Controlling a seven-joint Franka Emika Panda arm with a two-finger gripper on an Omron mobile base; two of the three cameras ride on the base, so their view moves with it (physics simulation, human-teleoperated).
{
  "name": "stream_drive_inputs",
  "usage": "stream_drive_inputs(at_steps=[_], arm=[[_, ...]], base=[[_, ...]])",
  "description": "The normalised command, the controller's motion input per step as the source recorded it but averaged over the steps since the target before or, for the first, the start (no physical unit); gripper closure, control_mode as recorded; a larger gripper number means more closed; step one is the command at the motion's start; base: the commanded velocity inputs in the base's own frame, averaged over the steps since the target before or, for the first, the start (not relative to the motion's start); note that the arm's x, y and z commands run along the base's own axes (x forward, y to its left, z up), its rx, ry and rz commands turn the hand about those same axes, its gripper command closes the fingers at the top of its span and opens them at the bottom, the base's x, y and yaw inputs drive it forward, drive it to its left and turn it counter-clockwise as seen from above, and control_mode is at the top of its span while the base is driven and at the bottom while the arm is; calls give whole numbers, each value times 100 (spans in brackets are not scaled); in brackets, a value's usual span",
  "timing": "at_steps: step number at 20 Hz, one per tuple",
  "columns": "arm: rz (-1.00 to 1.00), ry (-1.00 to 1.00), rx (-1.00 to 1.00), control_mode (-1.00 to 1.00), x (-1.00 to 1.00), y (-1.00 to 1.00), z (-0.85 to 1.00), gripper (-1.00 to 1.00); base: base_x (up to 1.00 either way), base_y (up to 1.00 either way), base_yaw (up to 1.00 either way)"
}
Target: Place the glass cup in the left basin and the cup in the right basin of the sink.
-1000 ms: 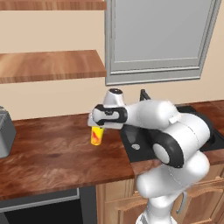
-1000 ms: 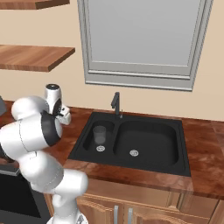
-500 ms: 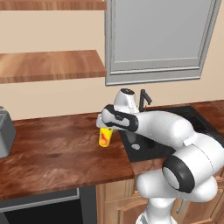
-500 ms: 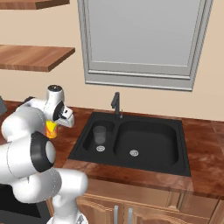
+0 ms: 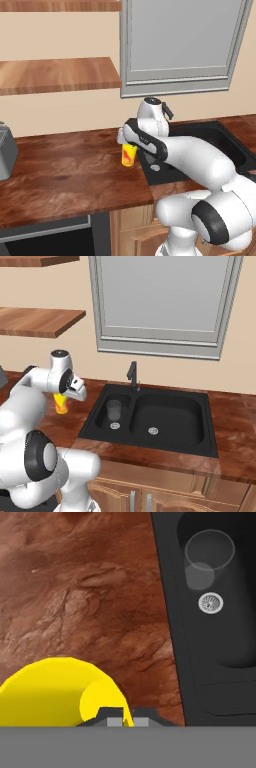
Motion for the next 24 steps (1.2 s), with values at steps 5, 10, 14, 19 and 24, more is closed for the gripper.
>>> stream_drive_inputs(at_steps=[5, 10, 14, 19, 24], arm=[[-8, 0, -8, -100, -23, -31, 22, 100], [-7, 0, -3, -100, -22, -38, 18, 100], [-7, 0, 0, -100, -19, -42, 12, 100], [-10, 0, -3, -100, -8, -43, 5, 100], [-9, 0, -4, -100, -7, -44, 4, 100]], base=[[0, 0, 0], [0, 0, 0], [0, 0, 0], [0, 0, 0], [0, 0, 0]])
